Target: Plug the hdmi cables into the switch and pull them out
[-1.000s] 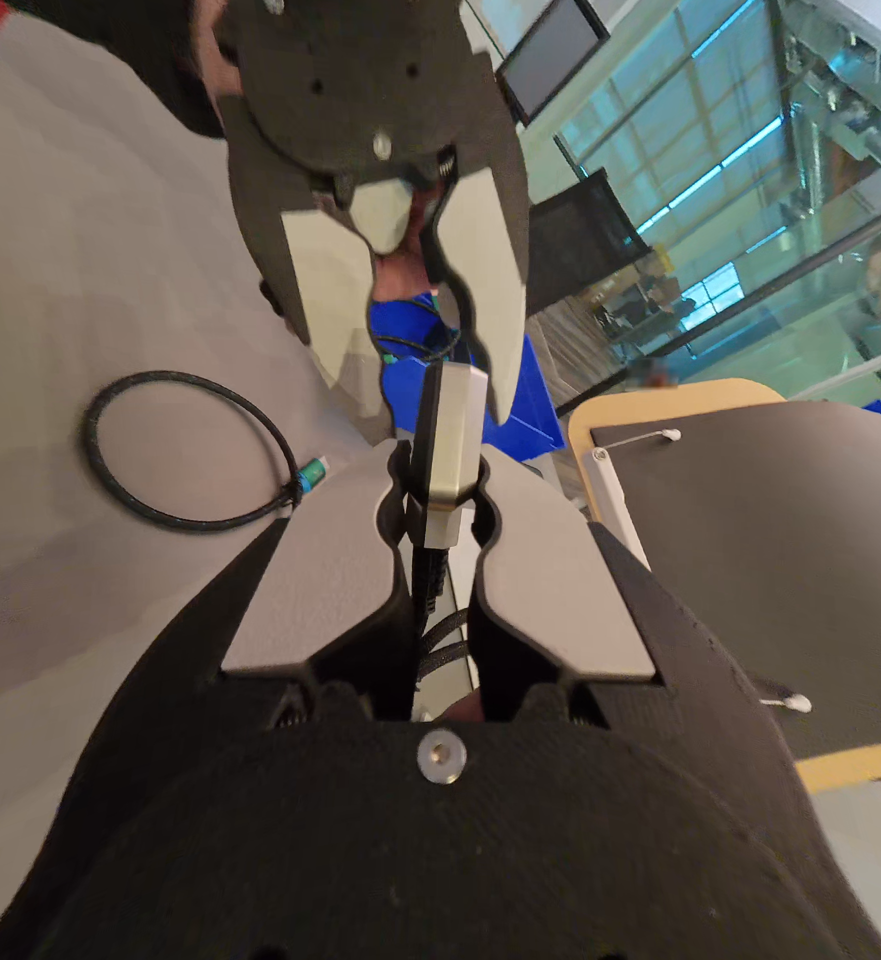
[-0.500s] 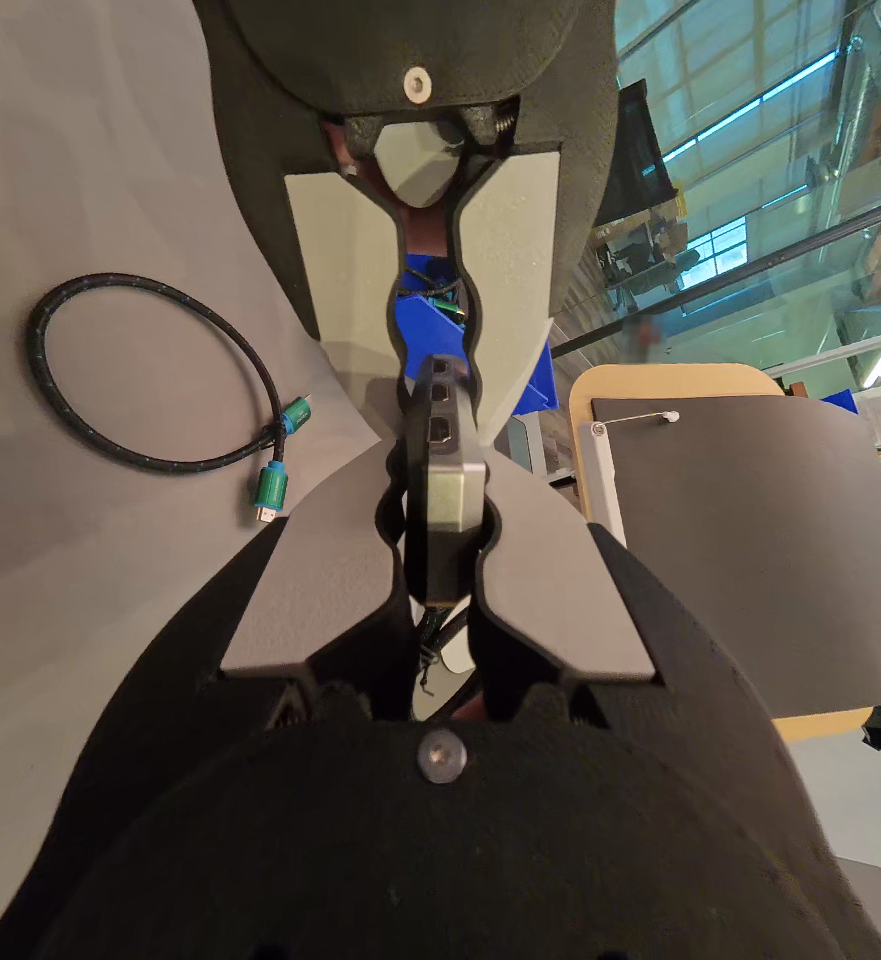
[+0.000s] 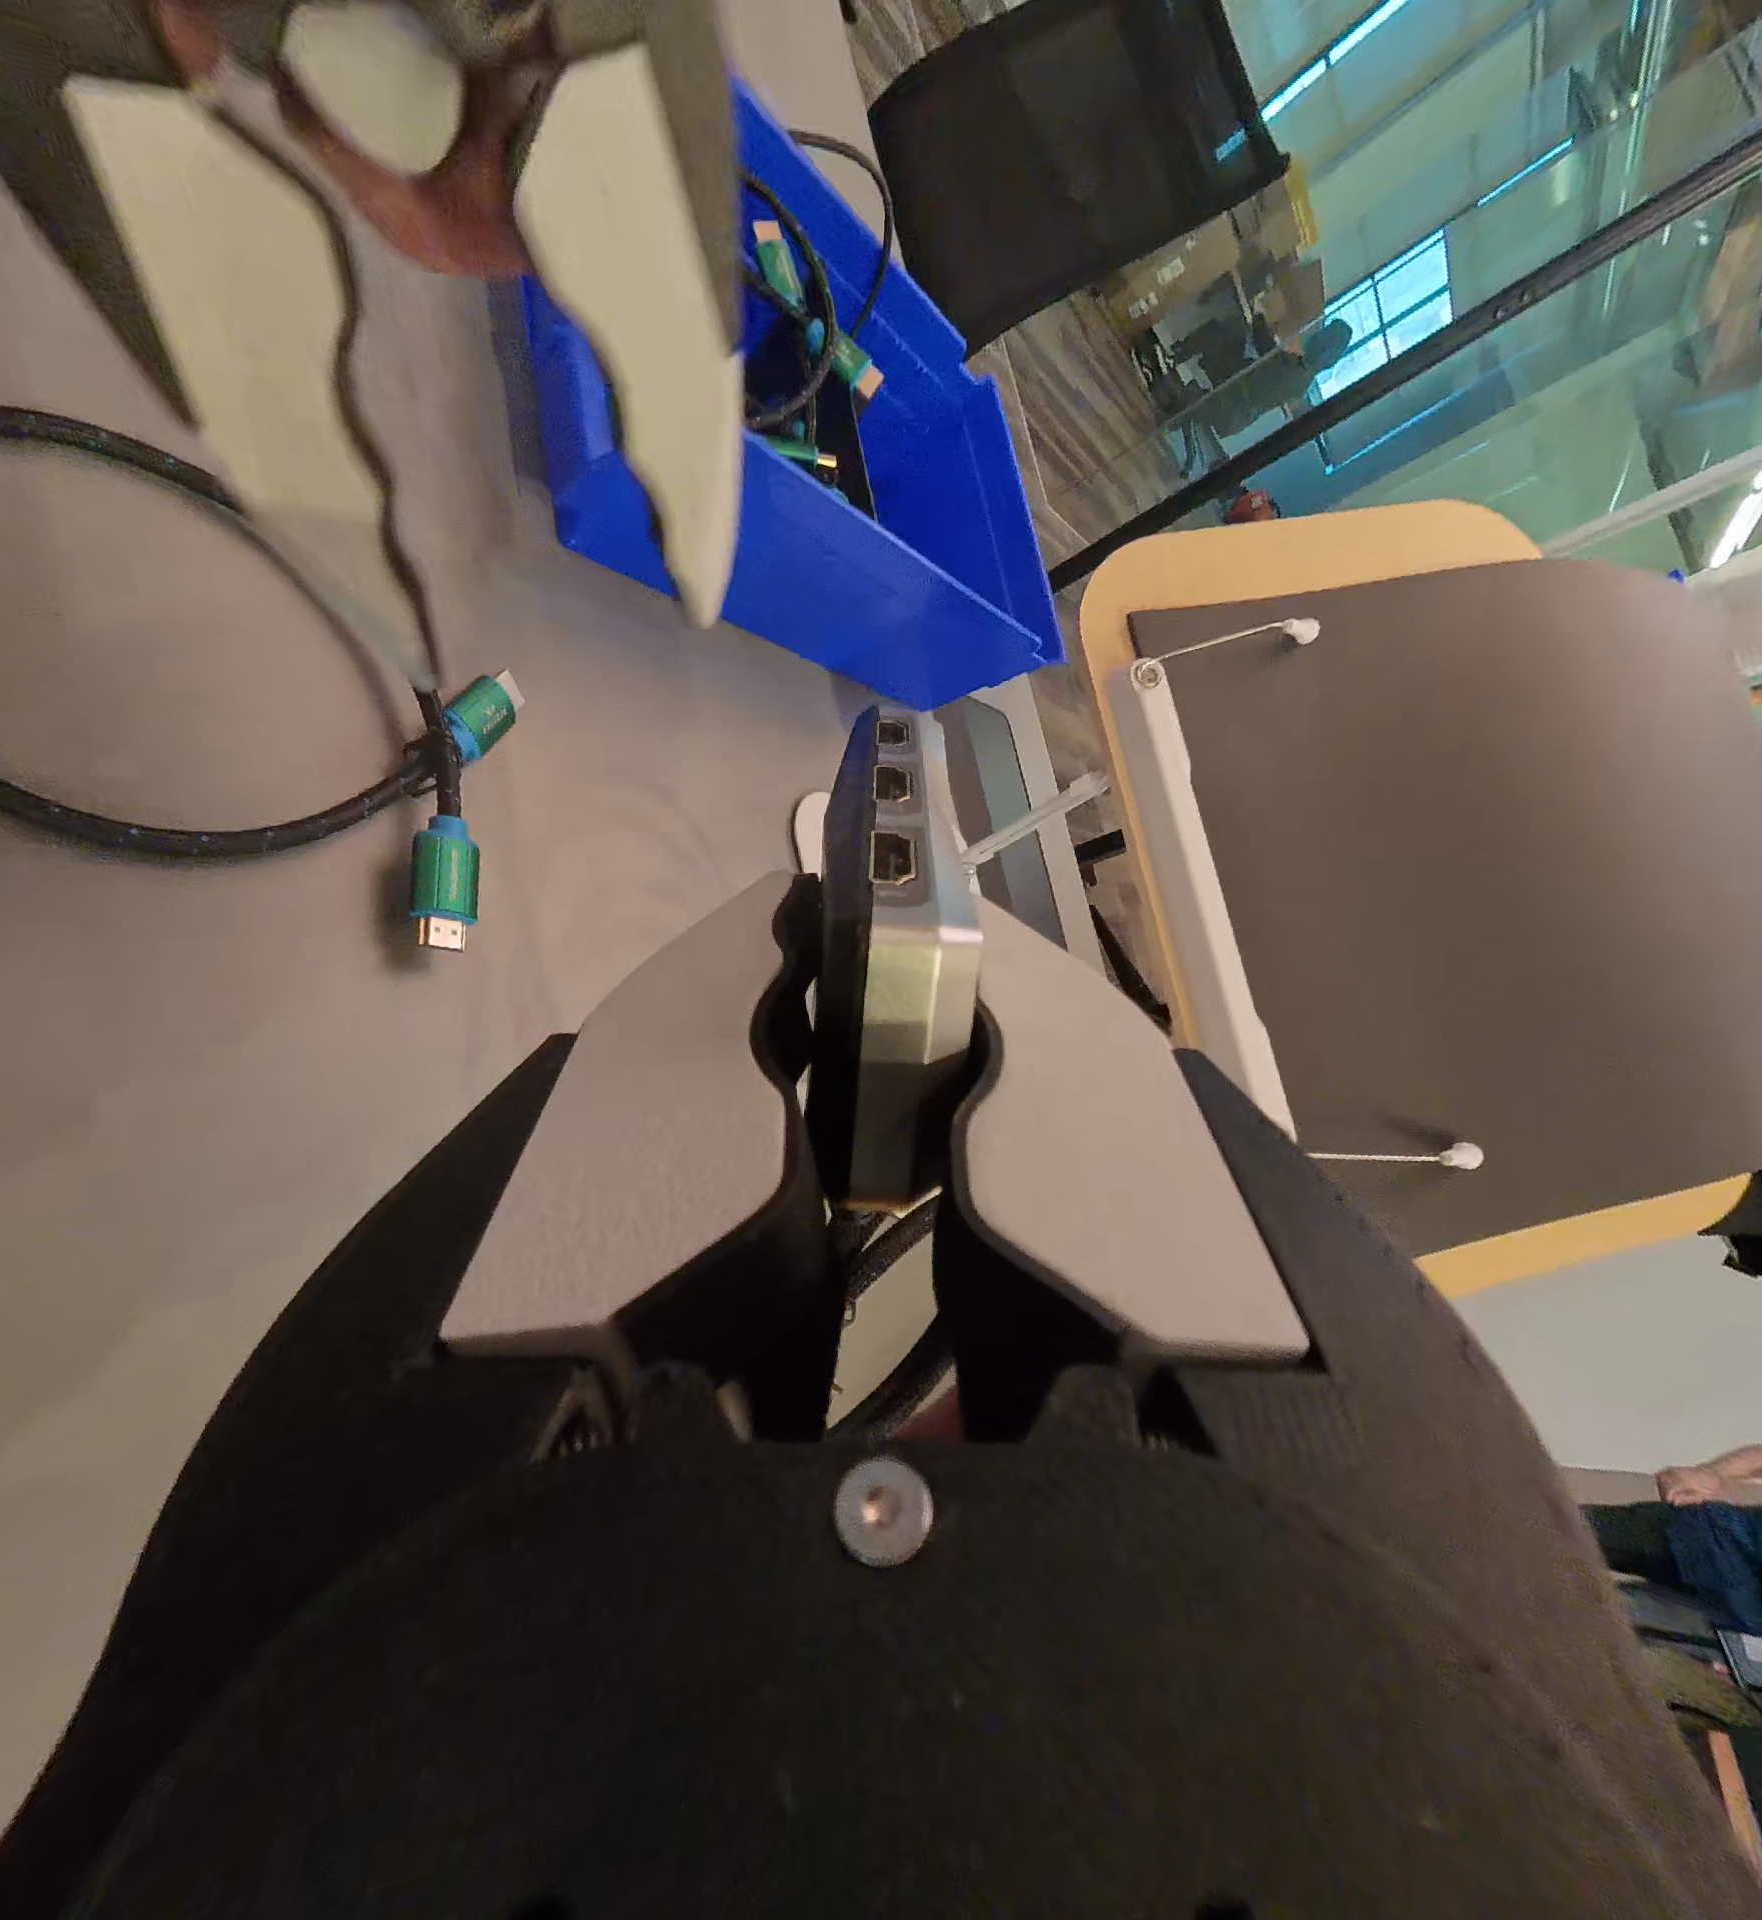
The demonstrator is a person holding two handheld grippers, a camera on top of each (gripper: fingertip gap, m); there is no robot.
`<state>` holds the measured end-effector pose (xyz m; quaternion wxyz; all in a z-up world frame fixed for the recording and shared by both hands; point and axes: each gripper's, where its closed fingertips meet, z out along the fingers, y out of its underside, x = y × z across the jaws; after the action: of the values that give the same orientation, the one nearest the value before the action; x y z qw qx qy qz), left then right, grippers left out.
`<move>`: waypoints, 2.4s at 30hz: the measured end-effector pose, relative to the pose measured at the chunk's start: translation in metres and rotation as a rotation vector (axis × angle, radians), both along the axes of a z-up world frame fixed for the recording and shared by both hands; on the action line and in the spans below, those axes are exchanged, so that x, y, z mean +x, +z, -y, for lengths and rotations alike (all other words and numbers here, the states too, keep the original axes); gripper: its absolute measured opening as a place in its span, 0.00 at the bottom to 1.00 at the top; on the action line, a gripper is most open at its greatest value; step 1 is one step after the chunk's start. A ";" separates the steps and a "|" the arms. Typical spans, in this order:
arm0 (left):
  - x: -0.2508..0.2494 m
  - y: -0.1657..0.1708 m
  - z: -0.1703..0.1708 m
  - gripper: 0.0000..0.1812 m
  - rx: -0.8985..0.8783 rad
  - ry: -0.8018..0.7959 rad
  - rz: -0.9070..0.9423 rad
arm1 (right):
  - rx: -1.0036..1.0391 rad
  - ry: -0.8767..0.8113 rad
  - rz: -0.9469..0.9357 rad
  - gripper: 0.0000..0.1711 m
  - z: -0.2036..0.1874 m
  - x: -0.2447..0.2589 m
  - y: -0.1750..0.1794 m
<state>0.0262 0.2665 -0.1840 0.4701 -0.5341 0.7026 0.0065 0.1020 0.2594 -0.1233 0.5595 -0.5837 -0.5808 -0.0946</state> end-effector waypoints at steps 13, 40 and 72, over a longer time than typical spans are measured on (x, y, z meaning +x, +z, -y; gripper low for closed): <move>0.014 -0.108 -0.017 0.09 -0.124 0.034 -0.158 | -0.011 -0.022 -0.016 0.12 -0.006 0.006 -0.010; 0.013 -0.114 -0.032 0.10 -0.381 0.167 -0.084 | 0.015 0.005 -0.061 0.12 -0.003 0.002 -0.001; -0.004 0.007 -0.008 0.05 -0.128 0.167 -0.099 | 0.099 -0.116 0.175 0.12 -0.021 -0.016 -0.041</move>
<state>0.0217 0.2748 -0.1767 0.3975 -0.6187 0.6770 0.0274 0.0863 0.2808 -0.1641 0.5283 -0.5775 -0.5874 -0.2059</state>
